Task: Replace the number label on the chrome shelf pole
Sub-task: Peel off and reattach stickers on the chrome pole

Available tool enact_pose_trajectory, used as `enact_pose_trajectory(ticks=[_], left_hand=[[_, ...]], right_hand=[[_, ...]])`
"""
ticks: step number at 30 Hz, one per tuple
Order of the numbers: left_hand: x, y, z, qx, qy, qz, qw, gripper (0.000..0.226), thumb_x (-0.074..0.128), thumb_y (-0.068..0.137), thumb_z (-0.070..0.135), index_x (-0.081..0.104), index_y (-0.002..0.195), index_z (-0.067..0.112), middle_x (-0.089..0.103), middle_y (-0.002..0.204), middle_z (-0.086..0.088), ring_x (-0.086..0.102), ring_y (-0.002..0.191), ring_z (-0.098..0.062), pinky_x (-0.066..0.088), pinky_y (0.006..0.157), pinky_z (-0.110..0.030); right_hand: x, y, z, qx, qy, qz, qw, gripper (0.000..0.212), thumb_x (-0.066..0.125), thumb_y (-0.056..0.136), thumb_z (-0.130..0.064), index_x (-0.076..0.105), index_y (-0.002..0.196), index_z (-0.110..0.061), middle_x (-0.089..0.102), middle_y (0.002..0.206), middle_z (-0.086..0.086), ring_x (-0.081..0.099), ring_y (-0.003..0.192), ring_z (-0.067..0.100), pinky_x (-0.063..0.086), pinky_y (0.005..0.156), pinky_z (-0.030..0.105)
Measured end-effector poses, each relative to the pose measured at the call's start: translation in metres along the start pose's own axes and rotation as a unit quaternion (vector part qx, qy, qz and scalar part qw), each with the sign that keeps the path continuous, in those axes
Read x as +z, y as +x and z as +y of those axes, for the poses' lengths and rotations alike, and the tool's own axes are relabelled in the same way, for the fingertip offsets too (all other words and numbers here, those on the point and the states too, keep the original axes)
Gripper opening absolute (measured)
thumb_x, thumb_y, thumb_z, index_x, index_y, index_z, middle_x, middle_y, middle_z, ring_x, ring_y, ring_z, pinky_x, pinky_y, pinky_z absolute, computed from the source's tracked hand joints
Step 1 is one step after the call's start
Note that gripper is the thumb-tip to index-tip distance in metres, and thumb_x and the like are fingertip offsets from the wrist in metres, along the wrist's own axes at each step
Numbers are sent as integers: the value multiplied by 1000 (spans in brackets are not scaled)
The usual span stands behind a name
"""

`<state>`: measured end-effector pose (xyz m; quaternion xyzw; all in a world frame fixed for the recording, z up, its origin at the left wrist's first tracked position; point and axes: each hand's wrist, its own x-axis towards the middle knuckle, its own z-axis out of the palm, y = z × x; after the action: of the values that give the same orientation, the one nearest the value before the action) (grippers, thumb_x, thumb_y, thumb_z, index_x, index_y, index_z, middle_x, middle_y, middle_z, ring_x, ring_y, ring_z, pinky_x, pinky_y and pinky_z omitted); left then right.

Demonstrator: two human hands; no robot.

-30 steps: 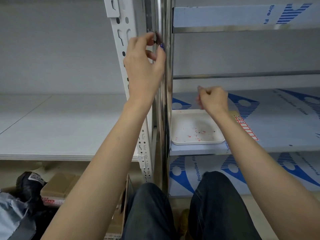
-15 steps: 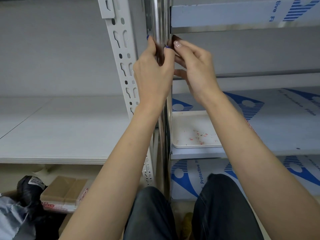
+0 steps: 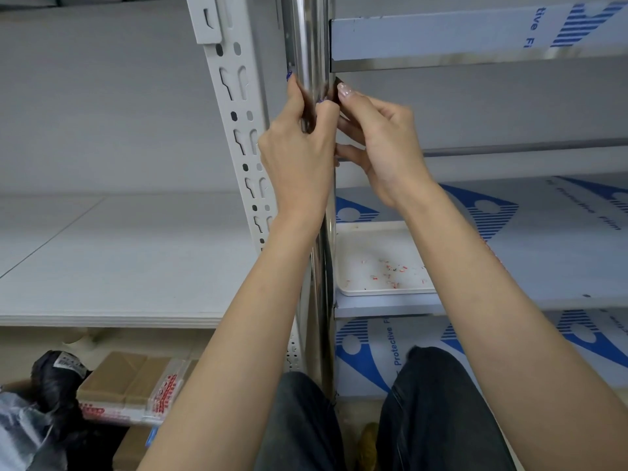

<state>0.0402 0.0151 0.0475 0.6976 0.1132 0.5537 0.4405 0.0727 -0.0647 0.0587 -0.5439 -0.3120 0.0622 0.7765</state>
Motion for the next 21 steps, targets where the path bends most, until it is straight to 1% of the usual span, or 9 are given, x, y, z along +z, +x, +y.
enact_pose_trajectory(ticks=[2, 4, 6, 9, 12, 14, 15, 18, 21], left_hand=[[-1, 0, 0, -1, -13, -2, 1000, 48, 44, 78, 31, 62, 109, 0, 42, 54, -3, 34, 50, -16, 43, 56, -31], [-3, 0, 1, 0, -29, -4, 1000, 47, 45, 78, 30, 62, 108, -1, 47, 58, -18, 41, 50, -28, 48, 53, -36], [-4, 0, 0, -1, -46, -13, 999, 45, 46, 78, 27, 61, 106, -4, 50, 60, -23, 47, 48, -34, 49, 49, -41], [-4, 0, -2, -8, -64, -29, 997, 44, 46, 77, 25, 60, 106, -5, 45, 56, -19, 45, 46, -35, 49, 48, -45], [-5, -1, -4, -23, -64, -36, 997, 48, 46, 76, 25, 62, 119, 8, 42, 46, 4, 43, 42, -22, 51, 49, -41], [-5, -3, -3, -26, -57, -37, 997, 53, 45, 76, 25, 58, 127, 16, 44, 45, 7, 43, 40, -16, 51, 50, -38], [-5, -4, -3, -23, -56, -35, 998, 55, 45, 76, 26, 57, 129, 18, 44, 47, 5, 43, 41, -18, 52, 50, -39], [-4, -4, -2, -14, -62, -21, 998, 61, 43, 71, 38, 59, 126, 19, 43, 57, -15, 46, 51, -37, 52, 53, -47], [-2, -3, -3, -18, -66, -12, 998, 62, 42, 69, 43, 63, 120, 16, 45, 59, -17, 46, 54, -38, 51, 53, -49]], right_hand=[[0, -1, 0, 2, 6, -2, 1000, 19, 52, 97, -16, 70, 93, -12, 70, 96, 6, 66, 93, 12, 53, 62, 24], [0, -1, -1, 3, 11, -5, 1000, 20, 51, 97, -16, 70, 90, -12, 70, 94, 6, 65, 92, 12, 52, 60, 24], [0, 0, 0, 4, 17, -6, 1000, 21, 51, 97, -16, 70, 88, -13, 70, 91, 4, 65, 92, 13, 52, 60, 24], [-1, 0, 1, 6, 19, -5, 1000, 21, 52, 97, -17, 70, 87, -14, 71, 92, 3, 66, 94, 14, 54, 63, 26], [-1, 1, 2, 9, 22, -6, 1000, 21, 52, 97, -16, 70, 87, -12, 71, 91, 2, 65, 93, 12, 56, 68, 28], [-2, 2, 2, 7, 20, -5, 1000, 21, 52, 97, -16, 70, 88, -12, 72, 90, 1, 66, 93, 12, 58, 71, 30], [-2, 2, 3, 7, 18, -4, 1000, 20, 52, 97, -16, 70, 89, -12, 72, 91, 1, 67, 95, 13, 58, 71, 30], [-3, 2, 4, 5, 11, -2, 1000, 19, 52, 97, -16, 70, 94, -10, 72, 96, 2, 67, 102, 16, 58, 72, 30], [-3, 3, 6, 5, 15, 0, 1000, 18, 52, 97, -15, 69, 97, -9, 71, 97, 3, 66, 106, 18, 59, 76, 33]])
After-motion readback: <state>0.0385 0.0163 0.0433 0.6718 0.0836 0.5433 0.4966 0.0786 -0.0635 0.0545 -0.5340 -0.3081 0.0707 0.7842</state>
